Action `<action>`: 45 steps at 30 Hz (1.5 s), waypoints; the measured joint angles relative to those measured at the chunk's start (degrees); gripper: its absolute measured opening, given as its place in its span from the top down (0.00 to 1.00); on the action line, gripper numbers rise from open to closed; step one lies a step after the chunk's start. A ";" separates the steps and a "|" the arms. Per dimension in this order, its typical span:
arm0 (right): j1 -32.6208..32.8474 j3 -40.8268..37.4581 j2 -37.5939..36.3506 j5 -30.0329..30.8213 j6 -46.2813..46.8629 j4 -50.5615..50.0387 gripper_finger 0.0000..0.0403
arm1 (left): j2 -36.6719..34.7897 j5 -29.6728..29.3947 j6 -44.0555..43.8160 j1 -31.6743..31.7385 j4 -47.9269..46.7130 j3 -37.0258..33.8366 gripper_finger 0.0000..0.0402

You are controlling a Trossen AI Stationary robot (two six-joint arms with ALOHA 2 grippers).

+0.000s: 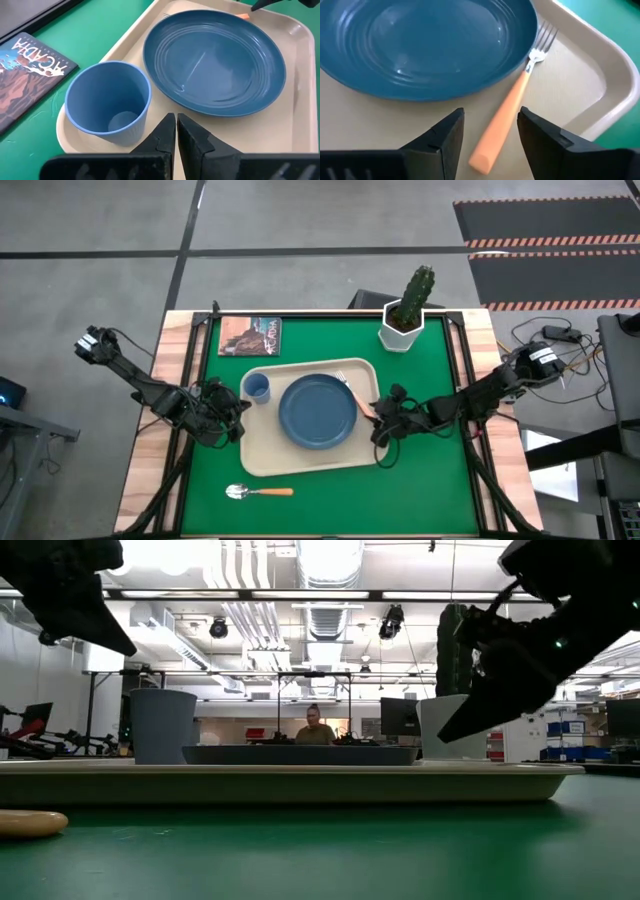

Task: Pick and place plate/cup/fork/spoon on tray
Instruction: Put the orange fork on the white serving tray on the left of the blue plate

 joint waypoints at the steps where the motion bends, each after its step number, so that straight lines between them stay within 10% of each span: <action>1: -0.07 0.44 0.00 0.00 0.00 -0.33 0.57 | 0.00 -0.08 0.00 0.00 0.00 0.00 1.00; 22: -1.89 10.37 13.02 -0.20 4.56 -13.40 0.59 | 0.02 -0.45 0.11 0.00 0.00 0.00 1.00; 45: -2.04 15.23 11.34 -4.72 20.48 -23.94 0.84 | 0.02 -0.43 -0.08 0.00 0.00 0.00 1.00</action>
